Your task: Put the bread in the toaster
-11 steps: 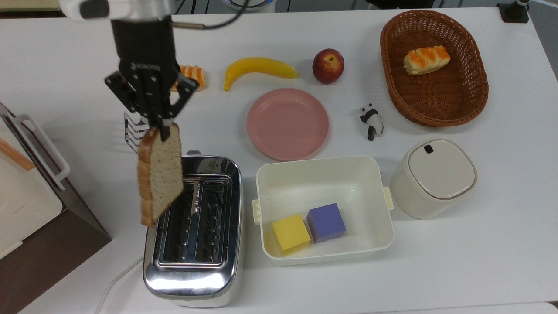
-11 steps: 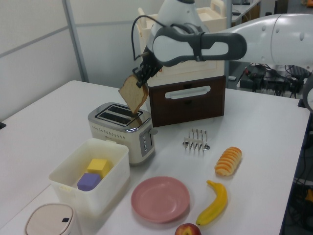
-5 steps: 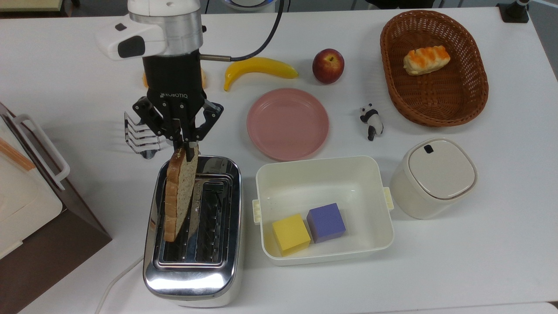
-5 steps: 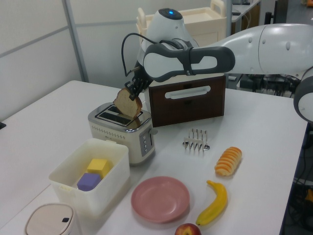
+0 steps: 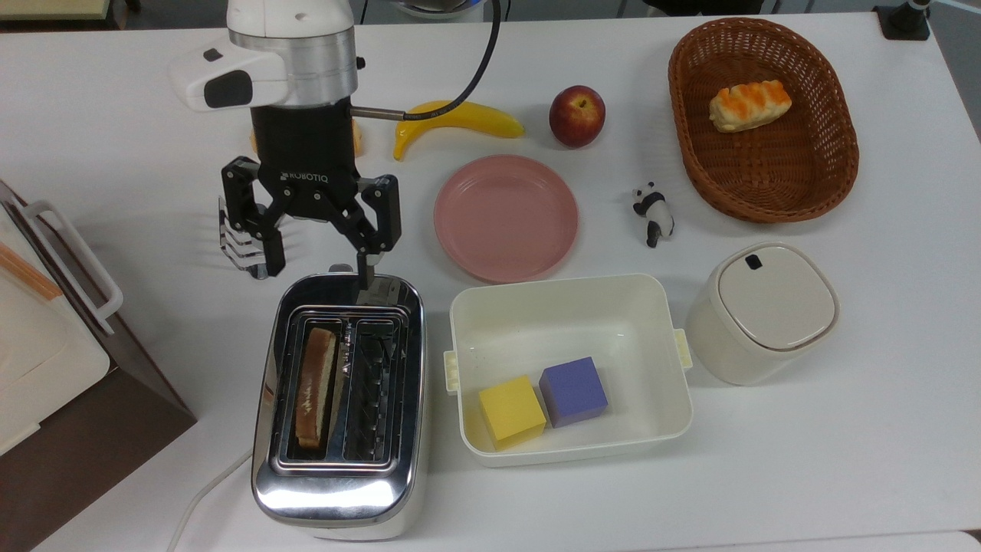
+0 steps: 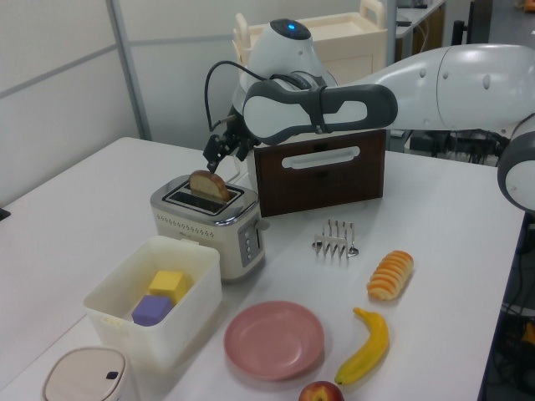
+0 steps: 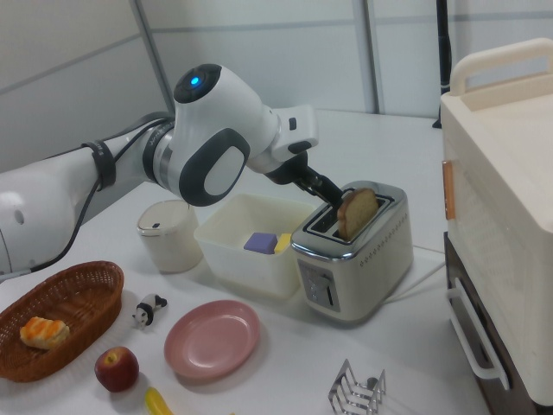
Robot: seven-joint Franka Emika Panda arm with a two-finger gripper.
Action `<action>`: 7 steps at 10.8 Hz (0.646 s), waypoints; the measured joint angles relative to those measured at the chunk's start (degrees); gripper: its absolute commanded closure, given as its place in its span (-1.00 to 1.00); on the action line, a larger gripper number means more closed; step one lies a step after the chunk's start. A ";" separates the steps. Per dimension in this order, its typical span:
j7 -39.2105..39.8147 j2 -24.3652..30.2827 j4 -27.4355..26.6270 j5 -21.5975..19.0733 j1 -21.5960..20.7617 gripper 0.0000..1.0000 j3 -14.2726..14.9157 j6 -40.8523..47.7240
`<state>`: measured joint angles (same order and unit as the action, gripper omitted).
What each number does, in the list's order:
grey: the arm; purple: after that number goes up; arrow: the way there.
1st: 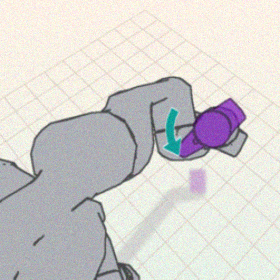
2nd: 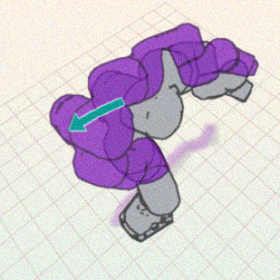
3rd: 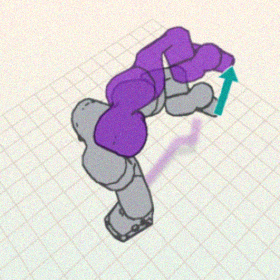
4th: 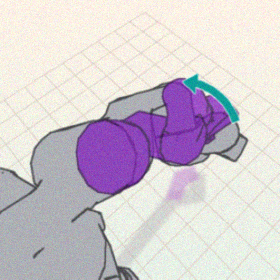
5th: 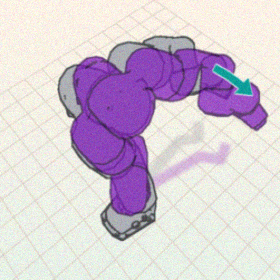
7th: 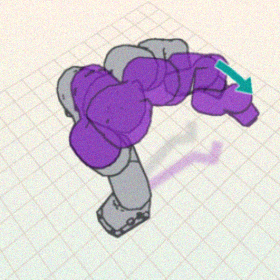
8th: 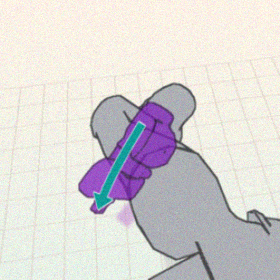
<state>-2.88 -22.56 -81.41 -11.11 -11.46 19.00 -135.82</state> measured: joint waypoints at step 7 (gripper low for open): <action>-0.18 9.94 0.43 7.16 0.62 -1.00 -5.25 40.63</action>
<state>-3.07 -12.62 -80.98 -3.95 -10.84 13.75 -95.18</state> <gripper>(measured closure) 0.000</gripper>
